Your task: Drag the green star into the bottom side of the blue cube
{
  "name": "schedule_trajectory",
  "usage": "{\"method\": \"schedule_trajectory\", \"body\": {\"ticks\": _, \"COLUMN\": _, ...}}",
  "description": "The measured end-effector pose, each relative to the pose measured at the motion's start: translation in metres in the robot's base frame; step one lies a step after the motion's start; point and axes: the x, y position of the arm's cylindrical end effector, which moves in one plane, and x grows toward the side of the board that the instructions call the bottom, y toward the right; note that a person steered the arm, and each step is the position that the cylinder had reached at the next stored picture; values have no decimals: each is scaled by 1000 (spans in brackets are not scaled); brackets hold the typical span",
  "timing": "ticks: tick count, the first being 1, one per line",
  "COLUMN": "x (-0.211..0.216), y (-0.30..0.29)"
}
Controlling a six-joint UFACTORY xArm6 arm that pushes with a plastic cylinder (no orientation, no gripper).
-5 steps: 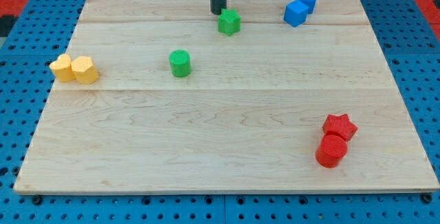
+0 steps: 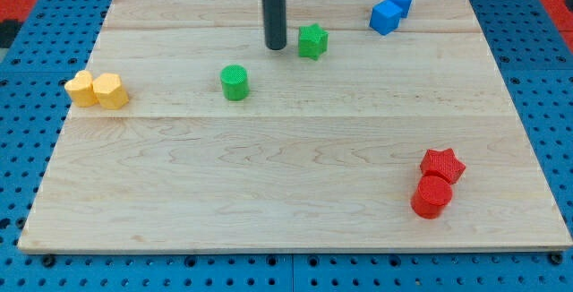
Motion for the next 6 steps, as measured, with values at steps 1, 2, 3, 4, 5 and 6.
{"method": "schedule_trajectory", "body": {"ticks": 1, "x": 1, "y": 63}}
{"method": "schedule_trajectory", "body": {"ticks": 2, "x": 8, "y": 114}}
{"method": "schedule_trajectory", "body": {"ticks": 3, "x": 11, "y": 127}}
{"method": "schedule_trajectory", "body": {"ticks": 4, "x": 11, "y": 127}}
{"method": "schedule_trajectory", "body": {"ticks": 5, "x": 11, "y": 135}}
{"method": "schedule_trajectory", "body": {"ticks": 6, "x": 11, "y": 154}}
